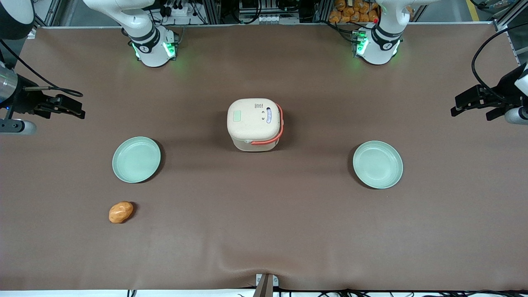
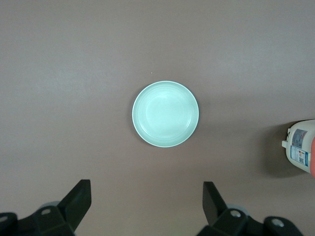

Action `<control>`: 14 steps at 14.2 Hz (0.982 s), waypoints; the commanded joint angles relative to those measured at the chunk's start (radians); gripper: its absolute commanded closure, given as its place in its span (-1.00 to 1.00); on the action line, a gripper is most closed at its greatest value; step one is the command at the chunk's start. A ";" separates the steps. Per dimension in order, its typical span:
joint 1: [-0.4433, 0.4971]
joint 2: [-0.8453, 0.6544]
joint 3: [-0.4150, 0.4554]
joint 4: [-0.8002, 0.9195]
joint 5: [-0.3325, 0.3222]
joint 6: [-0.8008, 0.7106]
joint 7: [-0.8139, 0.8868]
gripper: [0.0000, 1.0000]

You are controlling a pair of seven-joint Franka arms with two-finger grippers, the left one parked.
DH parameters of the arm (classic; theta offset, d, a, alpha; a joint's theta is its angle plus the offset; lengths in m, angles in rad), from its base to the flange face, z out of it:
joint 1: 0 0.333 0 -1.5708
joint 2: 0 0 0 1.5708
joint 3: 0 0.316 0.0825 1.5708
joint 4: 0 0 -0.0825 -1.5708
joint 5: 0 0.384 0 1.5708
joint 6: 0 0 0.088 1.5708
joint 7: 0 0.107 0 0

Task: Press rice cooker button with right arm

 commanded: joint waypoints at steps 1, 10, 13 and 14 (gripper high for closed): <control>0.011 -0.008 0.001 0.010 -0.028 -0.020 0.008 -1.00; 0.015 -0.002 0.002 0.010 -0.013 -0.019 -0.004 -1.00; 0.039 -0.002 0.002 0.010 -0.011 -0.057 -0.004 -1.00; 0.040 -0.002 0.002 0.010 -0.011 -0.057 -0.004 -1.00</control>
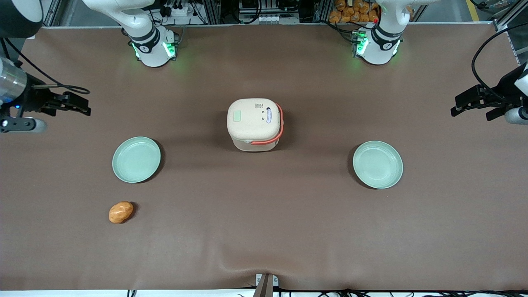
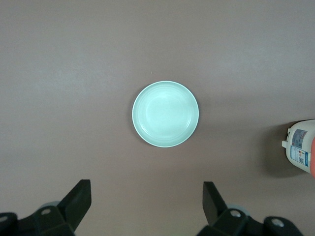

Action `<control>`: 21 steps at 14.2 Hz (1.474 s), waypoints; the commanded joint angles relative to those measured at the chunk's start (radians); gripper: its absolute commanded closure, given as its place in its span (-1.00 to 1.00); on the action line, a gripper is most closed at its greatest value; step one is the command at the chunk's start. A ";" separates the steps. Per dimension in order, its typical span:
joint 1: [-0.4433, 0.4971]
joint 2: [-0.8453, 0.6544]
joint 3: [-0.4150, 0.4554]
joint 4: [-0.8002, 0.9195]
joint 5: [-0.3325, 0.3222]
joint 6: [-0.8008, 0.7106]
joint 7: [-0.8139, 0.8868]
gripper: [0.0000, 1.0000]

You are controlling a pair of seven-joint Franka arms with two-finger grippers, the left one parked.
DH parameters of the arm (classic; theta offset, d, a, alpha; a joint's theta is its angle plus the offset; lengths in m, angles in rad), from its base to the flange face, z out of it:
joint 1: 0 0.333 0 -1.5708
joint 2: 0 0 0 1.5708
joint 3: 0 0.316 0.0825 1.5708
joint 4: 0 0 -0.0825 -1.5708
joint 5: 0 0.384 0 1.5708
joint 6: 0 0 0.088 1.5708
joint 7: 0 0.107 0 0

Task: Press rice cooker button with right arm

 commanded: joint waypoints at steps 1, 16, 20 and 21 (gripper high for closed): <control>0.018 -0.002 0.000 0.009 -0.009 -0.018 0.000 -1.00; 0.392 0.079 0.035 -0.017 0.114 0.144 0.220 -0.18; 0.520 0.164 0.036 -0.017 0.114 0.162 0.262 0.60; 0.541 0.182 0.036 -0.023 0.114 0.179 0.263 0.68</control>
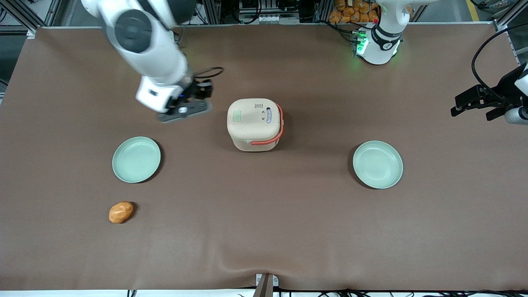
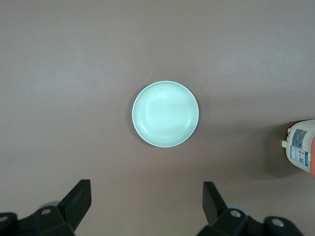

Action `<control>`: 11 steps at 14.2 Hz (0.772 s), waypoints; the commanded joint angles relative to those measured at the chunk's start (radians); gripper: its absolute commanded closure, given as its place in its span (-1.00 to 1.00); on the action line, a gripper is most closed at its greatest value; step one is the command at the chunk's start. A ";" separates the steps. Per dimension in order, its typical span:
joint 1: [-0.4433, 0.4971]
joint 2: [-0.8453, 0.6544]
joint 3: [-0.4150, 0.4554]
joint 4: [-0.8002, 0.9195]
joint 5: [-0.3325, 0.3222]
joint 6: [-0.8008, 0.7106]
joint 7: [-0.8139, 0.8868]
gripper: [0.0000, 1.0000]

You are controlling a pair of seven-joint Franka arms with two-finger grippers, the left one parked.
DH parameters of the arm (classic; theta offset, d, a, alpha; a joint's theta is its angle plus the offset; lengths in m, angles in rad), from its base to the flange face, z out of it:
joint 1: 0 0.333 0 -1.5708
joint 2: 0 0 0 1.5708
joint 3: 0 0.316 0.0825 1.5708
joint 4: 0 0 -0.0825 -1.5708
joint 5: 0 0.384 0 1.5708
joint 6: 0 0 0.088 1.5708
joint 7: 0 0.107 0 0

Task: Press rice cooker button with right arm
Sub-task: 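Move the right gripper over the white rice cooker's lid button, then lower the closed right gripper and press down on the lid button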

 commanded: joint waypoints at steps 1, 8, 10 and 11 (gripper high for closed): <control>0.046 0.049 -0.009 -0.008 0.009 0.045 0.010 0.75; 0.059 0.121 0.005 -0.071 0.065 0.154 0.010 1.00; 0.057 0.138 0.005 -0.071 0.089 0.180 0.010 1.00; 0.059 0.144 0.005 -0.071 0.089 0.186 0.010 1.00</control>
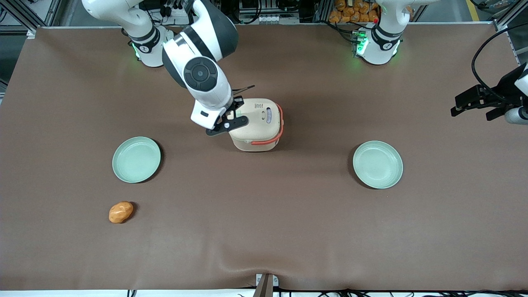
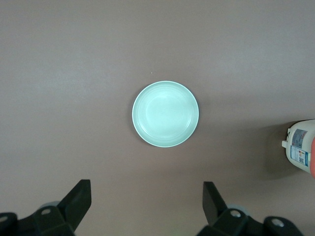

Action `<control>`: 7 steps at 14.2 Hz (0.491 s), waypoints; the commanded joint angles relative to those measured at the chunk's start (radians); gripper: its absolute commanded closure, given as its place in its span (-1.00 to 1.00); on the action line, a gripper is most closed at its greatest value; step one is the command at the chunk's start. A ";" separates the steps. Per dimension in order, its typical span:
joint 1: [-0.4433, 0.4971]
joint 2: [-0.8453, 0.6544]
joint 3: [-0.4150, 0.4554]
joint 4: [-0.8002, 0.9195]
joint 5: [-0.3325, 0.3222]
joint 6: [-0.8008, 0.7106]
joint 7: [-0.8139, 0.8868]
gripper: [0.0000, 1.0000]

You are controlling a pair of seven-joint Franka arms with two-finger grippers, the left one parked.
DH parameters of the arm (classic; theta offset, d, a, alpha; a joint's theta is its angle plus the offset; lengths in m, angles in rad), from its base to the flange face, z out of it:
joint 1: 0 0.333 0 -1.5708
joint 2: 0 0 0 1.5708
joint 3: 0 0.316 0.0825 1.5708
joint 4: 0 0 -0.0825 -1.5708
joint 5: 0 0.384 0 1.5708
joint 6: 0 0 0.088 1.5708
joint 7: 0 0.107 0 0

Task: Press rice cooker button with right arm
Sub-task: 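Lower the closed right gripper and press down on the lid button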

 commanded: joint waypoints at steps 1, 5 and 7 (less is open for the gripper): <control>0.006 0.017 -0.003 -0.006 0.021 0.023 0.005 1.00; 0.009 0.037 -0.003 -0.016 0.024 0.029 0.005 1.00; 0.009 0.045 -0.003 -0.014 0.036 0.032 0.005 1.00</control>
